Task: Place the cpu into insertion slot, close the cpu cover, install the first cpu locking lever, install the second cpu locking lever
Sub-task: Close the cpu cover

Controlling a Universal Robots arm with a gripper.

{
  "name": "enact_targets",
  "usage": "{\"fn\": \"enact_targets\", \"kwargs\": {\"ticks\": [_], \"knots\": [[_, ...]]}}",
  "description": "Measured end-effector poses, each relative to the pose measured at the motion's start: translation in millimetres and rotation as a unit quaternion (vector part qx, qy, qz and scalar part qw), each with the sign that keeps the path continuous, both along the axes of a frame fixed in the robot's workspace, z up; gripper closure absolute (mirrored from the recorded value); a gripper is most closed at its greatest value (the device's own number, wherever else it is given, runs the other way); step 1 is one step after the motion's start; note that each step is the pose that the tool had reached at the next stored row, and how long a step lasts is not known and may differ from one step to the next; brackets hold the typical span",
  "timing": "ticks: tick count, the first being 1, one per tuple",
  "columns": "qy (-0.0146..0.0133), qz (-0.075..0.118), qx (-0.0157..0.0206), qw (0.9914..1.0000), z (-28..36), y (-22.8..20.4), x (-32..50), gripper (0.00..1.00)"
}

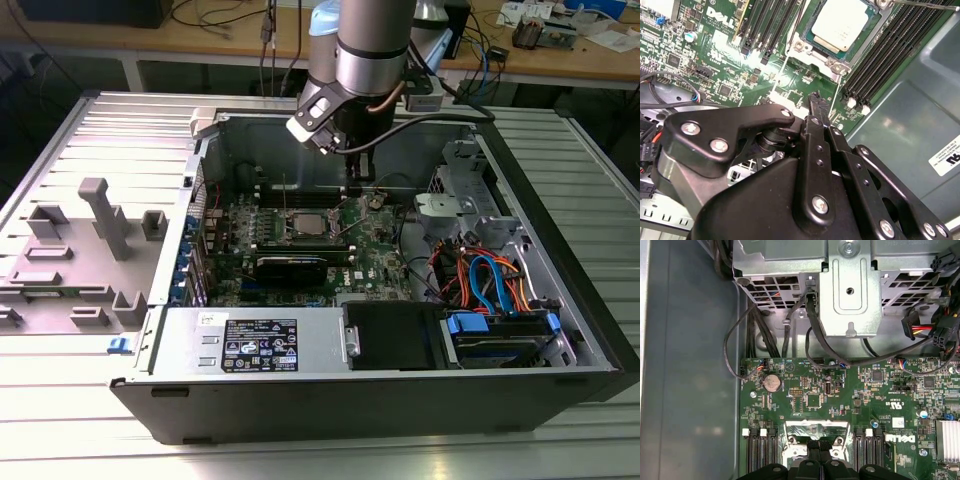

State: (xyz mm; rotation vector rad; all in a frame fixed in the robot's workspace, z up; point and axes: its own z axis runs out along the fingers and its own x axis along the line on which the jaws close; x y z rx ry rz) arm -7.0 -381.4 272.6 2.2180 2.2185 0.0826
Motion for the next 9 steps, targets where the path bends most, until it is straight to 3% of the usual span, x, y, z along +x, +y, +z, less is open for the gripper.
{"fn": "enact_targets", "kwargs": {"ticks": [9], "knots": [[0.0000,0.000,0.0000,1.00000,0.0,0.0,2.7,0.89]]}}
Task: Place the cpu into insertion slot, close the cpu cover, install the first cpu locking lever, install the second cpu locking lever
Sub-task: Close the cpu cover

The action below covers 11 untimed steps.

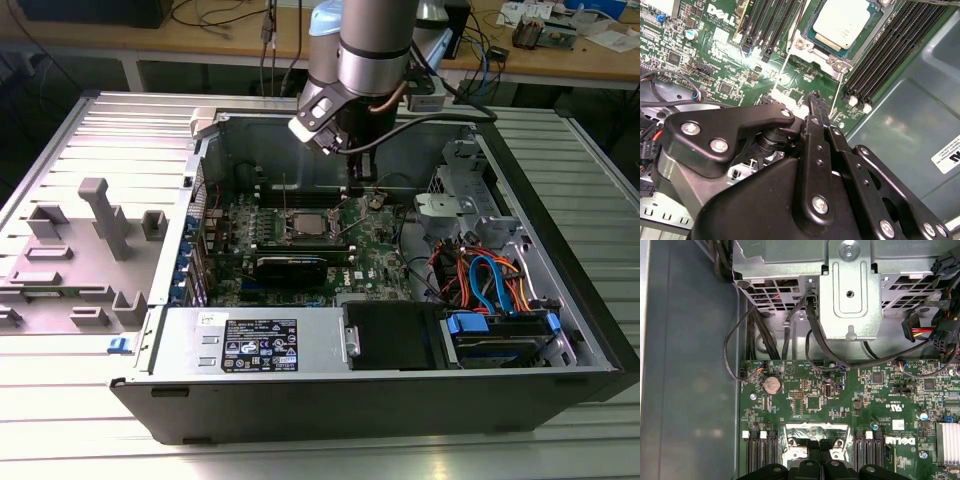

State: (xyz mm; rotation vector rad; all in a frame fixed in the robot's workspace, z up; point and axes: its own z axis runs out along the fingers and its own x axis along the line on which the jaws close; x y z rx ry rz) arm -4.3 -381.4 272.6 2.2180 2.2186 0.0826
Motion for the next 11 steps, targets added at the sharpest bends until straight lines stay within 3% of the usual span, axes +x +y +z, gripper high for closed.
{"fn": "enact_targets", "kwargs": {"ticks": [11], "knots": [[0.0000,0.000,0.0000,1.00000,0.0,0.0,2.3,0.89]]}}
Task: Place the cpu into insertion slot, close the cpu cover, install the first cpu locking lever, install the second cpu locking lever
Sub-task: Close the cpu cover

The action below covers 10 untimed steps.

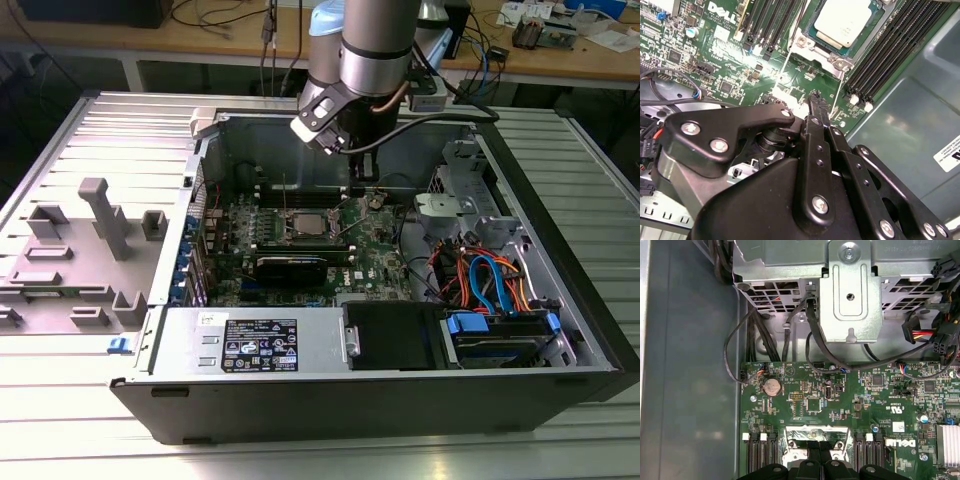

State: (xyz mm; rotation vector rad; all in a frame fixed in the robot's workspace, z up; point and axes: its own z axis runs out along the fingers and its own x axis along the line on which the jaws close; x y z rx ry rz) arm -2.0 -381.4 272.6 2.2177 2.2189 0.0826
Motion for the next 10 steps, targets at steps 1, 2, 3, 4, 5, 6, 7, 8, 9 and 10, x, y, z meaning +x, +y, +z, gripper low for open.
{"fn": "enact_targets", "kwargs": {"ticks": [1,2,3,4,5,6,7,8,9,10], "knots": [[0.0000,0.000,0.0000,1.00000,0.0,0.0,1.2,0.89],[0.0000,0.000,0.0000,1.00000,0.0,0.0,1.9,0.89],[0.0000,0.000,0.0000,1.00000,0.0,0.0,2.8,0.89],[0.0001,0.000,0.0000,1.00000,0.0,0.0,4.6,0.89],[0.0001,0.000,0.0000,1.00000,0.0,0.0,5.6,0.89],[0.0002,0.000,0.0000,1.00000,0.0,0.0,7.8,0.89],[0.0004,0.000,-0.0001,1.00000,0.0,0.0,9.4,0.89],[0.0007,0.000,0.0000,1.00000,0.0,0.0,12.7,0.89],[0.0008,0.000,0.0000,1.00000,-0.1,0.0,15.4,0.89],[0.0009,0.000,0.0001,1.00000,-0.1,0.0,16.3,0.89]]}}
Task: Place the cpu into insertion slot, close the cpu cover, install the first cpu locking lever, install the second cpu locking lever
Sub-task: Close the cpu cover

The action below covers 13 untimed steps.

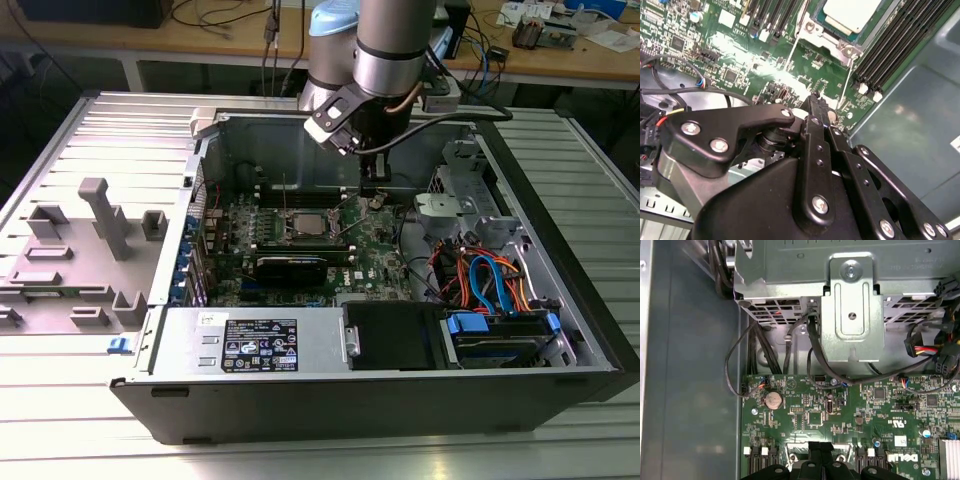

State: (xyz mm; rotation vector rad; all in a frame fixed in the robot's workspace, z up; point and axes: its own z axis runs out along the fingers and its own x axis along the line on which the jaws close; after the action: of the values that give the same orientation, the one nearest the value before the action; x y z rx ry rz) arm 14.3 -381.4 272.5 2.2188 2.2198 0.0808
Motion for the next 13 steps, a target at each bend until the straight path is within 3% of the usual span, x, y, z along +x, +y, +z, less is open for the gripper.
{"fn": "enact_targets", "kwargs": {"ticks": [6,13], "knots": [[0.0001,0.000,0.0000,1.00000,-3.7,-0.1,7.6,0.89],[0.0000,0.000,0.0001,1.00000,-4.3,0.0,7.7,0.89]]}}
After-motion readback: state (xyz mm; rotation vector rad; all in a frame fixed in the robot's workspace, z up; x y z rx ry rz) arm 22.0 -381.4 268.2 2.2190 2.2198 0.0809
